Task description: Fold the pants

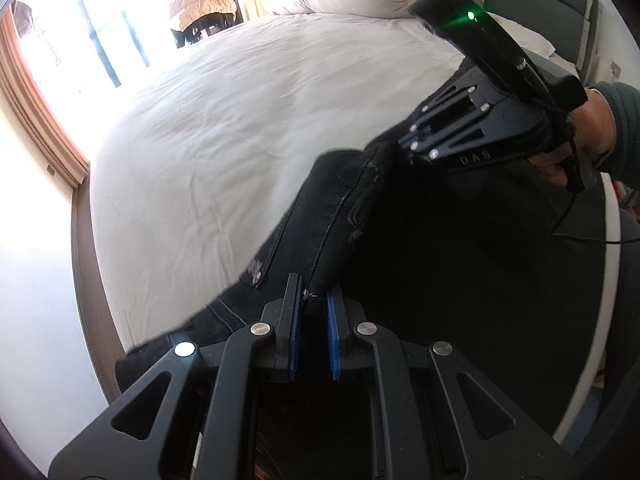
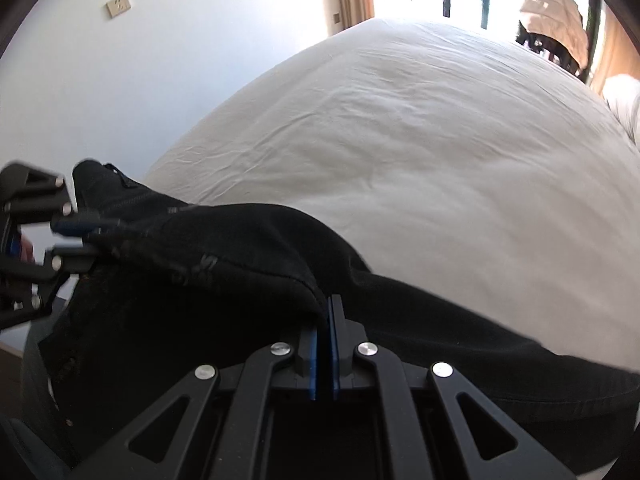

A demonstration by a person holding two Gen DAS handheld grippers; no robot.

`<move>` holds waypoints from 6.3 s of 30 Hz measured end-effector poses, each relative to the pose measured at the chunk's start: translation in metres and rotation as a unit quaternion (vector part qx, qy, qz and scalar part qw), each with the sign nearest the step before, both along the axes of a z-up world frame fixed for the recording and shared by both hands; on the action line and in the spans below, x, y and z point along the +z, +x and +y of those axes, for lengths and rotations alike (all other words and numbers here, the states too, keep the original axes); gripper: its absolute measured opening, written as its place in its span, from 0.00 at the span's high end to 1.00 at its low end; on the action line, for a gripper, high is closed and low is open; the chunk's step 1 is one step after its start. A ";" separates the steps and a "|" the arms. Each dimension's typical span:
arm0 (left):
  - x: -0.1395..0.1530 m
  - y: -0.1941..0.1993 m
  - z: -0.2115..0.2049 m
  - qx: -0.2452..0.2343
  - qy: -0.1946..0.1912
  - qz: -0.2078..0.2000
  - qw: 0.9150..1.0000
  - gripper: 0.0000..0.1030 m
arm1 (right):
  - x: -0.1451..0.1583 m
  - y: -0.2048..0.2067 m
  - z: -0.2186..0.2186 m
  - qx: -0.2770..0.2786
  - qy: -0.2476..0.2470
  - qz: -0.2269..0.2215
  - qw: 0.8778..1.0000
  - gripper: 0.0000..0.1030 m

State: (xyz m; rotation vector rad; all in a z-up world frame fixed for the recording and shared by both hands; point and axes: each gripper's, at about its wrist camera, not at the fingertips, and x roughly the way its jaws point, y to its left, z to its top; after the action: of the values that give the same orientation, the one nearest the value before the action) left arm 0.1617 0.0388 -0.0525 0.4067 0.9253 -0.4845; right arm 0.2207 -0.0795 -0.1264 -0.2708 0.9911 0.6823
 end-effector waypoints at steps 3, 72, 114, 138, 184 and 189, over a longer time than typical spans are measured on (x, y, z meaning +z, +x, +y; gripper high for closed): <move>0.002 -0.019 -0.003 -0.001 0.000 0.000 1.000 0.91 | 0.009 -0.019 -0.003 -0.006 0.008 -0.010 1.000 0.94; -0.066 -0.205 -0.025 -0.152 0.084 0.000 0.985 0.90 | -0.058 -0.287 -0.003 0.043 -0.151 -0.034 0.987 0.94; -0.048 -0.143 -0.046 0.030 -0.049 0.066 0.996 0.24 | -0.028 -0.247 -0.089 -0.103 0.038 0.025 0.994 0.46; -0.079 -0.084 -0.088 0.053 -0.044 0.106 0.992 0.24 | -0.014 -0.007 -0.372 -0.458 0.352 0.105 0.809 0.46; -0.087 -0.093 -0.098 0.087 -0.037 0.082 0.992 0.19 | 0.029 -0.176 -0.490 -0.512 0.386 -0.013 0.767 0.93; -0.091 -0.091 -0.106 0.090 -0.026 0.085 0.992 0.16 | -0.055 -0.226 -0.521 -0.593 0.375 0.042 0.712 0.93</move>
State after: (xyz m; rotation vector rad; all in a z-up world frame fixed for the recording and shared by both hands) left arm 0.0708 -0.0671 -0.1432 0.2338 1.1006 -0.3801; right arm -0.0050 -0.6009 -0.1814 1.0821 0.6870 -0.1647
